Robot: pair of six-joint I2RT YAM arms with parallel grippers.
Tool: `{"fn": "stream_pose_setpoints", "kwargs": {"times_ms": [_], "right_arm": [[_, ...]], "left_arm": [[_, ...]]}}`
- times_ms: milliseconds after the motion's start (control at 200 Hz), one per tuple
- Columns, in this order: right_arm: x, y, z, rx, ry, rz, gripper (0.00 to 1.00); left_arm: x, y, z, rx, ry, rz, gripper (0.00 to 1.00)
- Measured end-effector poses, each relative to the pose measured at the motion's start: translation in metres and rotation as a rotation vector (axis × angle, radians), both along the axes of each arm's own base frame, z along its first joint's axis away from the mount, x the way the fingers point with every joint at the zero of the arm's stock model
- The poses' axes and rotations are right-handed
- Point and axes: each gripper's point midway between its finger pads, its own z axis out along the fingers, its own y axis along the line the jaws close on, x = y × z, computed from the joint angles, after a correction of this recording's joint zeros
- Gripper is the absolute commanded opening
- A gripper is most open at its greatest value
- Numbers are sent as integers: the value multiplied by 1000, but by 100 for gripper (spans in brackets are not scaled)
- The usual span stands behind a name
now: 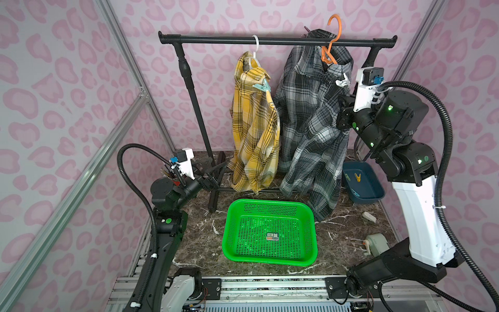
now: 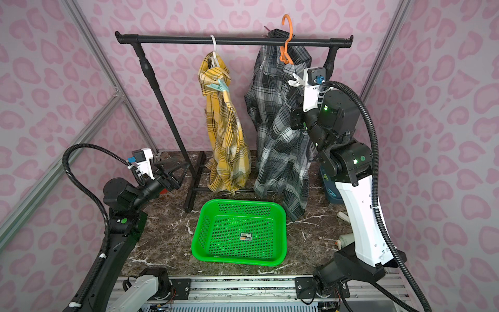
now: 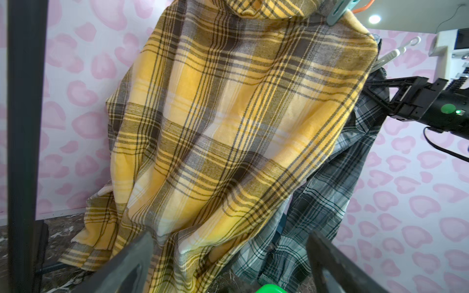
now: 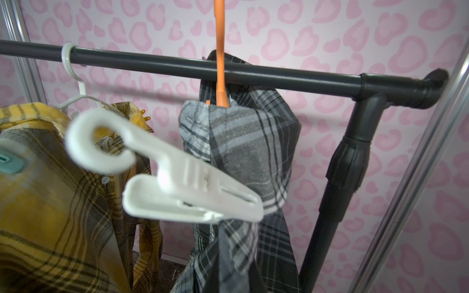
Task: Remove the clothespins securing long-sleeve shirts to the hanger
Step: Pick up the hanger from the clothesline.
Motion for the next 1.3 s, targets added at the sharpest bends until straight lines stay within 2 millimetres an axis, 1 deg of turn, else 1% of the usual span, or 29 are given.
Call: {"fn": "stream_pose_setpoints", "kwargs": {"times_ms": [175, 245, 325, 370, 500, 590, 845, 1125, 1300], "right_arm": [[7, 6, -23, -25, 58, 8, 0], [9, 8, -30, -22, 74, 12, 0], [7, 9, -34, -26, 83, 18, 0], [4, 10, -34, -24, 79, 21, 0], [-4, 10, -25, -14, 51, 32, 0], [-7, 11, -20, -11, 33, 37, 0], [-14, 17, -12, -20, 7, 65, 0], [-18, 23, -20, -40, 20, 83, 0], [-22, 25, -28, -57, 31, 94, 0]], "left_arm": [[-3, -5, 2, -6, -5, -22, 97], [-4, -6, 4, -6, -11, -25, 97], [-6, -7, 6, -6, -17, -35, 97], [-7, -7, 7, -6, -22, -35, 97], [-6, -10, 6, -6, -20, -42, 98], [-5, -13, 2, -6, -7, -52, 98], [-11, -35, 0, 14, -4, -118, 98], [-20, -62, -5, 41, 4, -195, 99], [-33, -77, 3, 50, -18, -242, 99]]}}
